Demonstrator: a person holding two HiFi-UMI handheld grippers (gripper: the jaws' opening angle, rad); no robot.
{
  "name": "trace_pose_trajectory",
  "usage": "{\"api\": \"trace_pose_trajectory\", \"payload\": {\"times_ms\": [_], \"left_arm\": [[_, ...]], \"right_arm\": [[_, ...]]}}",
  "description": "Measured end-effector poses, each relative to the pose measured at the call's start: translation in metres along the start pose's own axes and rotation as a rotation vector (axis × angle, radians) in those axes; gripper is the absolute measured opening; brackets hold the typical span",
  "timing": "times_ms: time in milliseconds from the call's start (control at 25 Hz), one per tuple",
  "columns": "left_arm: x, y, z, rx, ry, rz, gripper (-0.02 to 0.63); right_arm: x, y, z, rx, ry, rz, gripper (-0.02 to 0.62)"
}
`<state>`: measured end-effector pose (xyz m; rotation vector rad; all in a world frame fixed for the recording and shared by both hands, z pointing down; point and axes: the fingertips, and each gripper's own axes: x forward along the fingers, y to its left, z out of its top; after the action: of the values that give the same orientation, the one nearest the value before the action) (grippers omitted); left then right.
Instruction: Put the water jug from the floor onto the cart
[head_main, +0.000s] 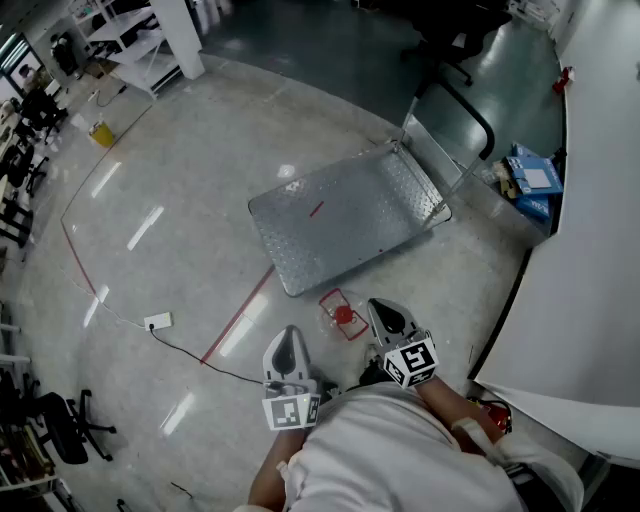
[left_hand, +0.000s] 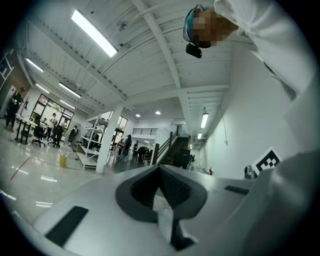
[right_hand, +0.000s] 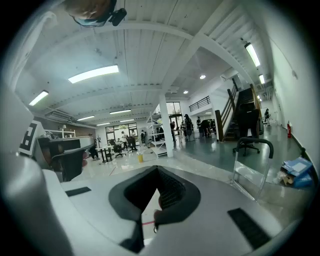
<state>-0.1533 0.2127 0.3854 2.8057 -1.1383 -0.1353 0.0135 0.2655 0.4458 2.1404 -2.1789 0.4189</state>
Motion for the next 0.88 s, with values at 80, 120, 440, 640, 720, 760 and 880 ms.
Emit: {"api": "trace_pose_trajectory", "payload": {"times_ms": [80, 120, 440, 640, 720, 760, 880], "left_arm": [[0.001, 0.001, -0.001, 0.001, 0.003, 0.003, 0.003], [0.002, 0.001, -0.002, 0.002, 0.004, 0.005, 0.003], [0.010, 0.006, -0.004, 0.004, 0.011, 0.010, 0.003], [0.012, 0.006, -0.008, -0.003, 0.024, 0.016, 0.003], [0.013, 0.009, -0.008, -0.006, 0.023, 0.020, 0.003], [0.014, 0.010, -0.009, -0.009, 0.024, 0.023, 0.003], [0.018, 0.013, -0.014, -0.019, 0.029, 0.033, 0.003]], "right_arm": [[0.004, -0.003, -0.003, -0.007, 0.005, 0.001, 0.012], [0.006, -0.004, -0.004, -0.010, 0.009, 0.001, 0.011], [0.026, -0.014, -0.007, -0.015, 0.027, 0.004, 0.012], [0.042, -0.018, -0.035, -0.038, 0.106, 0.008, 0.012], [0.056, -0.023, -0.057, -0.045, 0.169, 0.004, 0.012], [0.065, -0.026, -0.072, -0.053, 0.219, 0.003, 0.012], [0.095, -0.036, -0.135, -0.070, 0.422, 0.014, 0.014]]}}
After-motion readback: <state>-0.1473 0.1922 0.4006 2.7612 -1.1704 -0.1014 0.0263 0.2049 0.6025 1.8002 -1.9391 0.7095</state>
